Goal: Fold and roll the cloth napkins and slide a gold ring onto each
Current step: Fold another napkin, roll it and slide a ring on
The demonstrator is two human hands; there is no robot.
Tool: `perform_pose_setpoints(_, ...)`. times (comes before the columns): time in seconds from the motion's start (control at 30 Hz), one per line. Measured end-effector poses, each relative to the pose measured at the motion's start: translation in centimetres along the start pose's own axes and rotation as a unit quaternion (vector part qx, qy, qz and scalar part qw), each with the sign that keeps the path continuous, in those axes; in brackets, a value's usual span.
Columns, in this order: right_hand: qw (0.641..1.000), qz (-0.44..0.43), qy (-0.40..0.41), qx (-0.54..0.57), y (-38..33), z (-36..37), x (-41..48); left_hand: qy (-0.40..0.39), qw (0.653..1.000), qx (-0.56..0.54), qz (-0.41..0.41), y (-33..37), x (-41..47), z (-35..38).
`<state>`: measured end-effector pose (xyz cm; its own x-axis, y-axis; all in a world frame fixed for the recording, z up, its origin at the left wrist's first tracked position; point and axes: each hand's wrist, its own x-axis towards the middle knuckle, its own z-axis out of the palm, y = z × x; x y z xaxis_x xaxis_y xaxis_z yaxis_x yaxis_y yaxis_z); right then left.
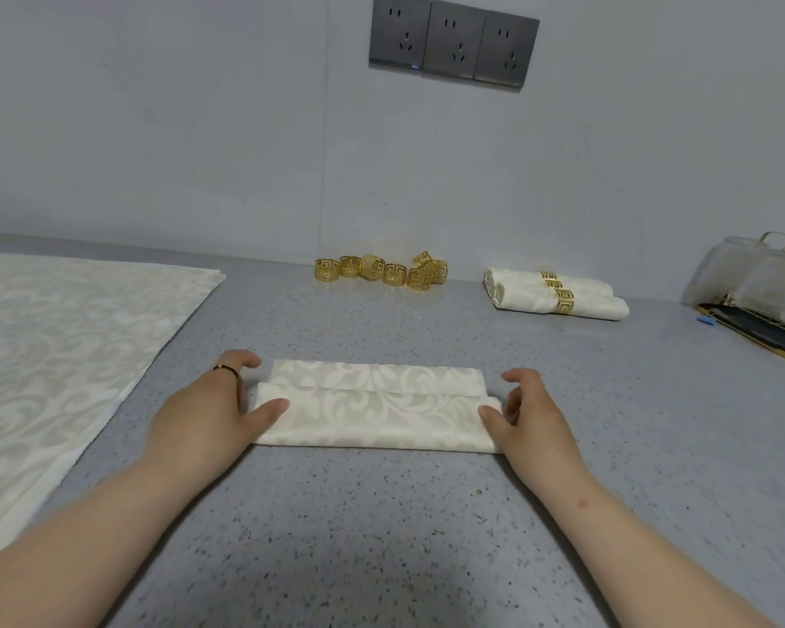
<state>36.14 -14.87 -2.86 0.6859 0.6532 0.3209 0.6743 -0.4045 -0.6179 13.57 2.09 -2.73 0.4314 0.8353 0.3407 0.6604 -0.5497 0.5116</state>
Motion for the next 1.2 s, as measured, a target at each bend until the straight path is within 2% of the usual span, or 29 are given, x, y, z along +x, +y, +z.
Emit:
perform_pose_setpoints(0.1, 0.996, -0.076, -0.005, -0.036, 0.4, -0.2, -0.3, 0.071, 0.98, 0.051, 0.181, -0.6, 0.2, 0.2)
perform_pose_setpoints(0.17, 0.991, -0.121, -0.034, -0.042, 0.7, -0.3, -0.4, 0.06, 0.958, 0.082, 0.269, -1.1, 0.5, 0.5)
perform_pose_setpoints(0.3, 0.983, -0.139, -0.116, -0.021, 0.6, -1.2, -0.9, -0.005, 0.945, 0.107, 0.309, -1.3, 0.4, 0.3)
perform_pose_setpoints(0.43, 0.975, -0.136, -0.166, -0.055, 0.7, -1.4, -1.0, -0.089, 0.968, 0.06, 0.227, -1.3, 0.1, -0.4)
perform_pose_setpoints(0.67, 0.983, -0.093, -0.142, -0.075, 0.2, -0.8, -0.4, -0.087, 0.977, 0.02, 0.191, -1.3, 0.1, -0.1)
perform_pose_setpoints(0.77, 0.987, -0.061, -0.148, -0.028, 0.6, -1.3, -0.6, -0.106, 0.983, -0.012, 0.149, -1.4, -0.5, -0.8)
perform_pose_setpoints(0.9, 0.982, 0.002, -0.149, 0.116, 0.5, -2.7, -1.0, -0.135, 0.978, -0.13, 0.093, -1.7, -1.4, -2.0)
perform_pose_setpoints(1.0, 0.981, 0.011, -0.142, 0.132, 0.2, -3.0, -1.2, -0.149, 0.974, -0.155, 0.063, -1.7, -1.6, -3.1)
perform_pose_setpoints(1.2, 0.981, 0.041, -0.12, 0.149, -0.5, -1.9, -0.8, -0.096, 0.977, -0.189, -0.018, -1.1, -1.1, -3.3)
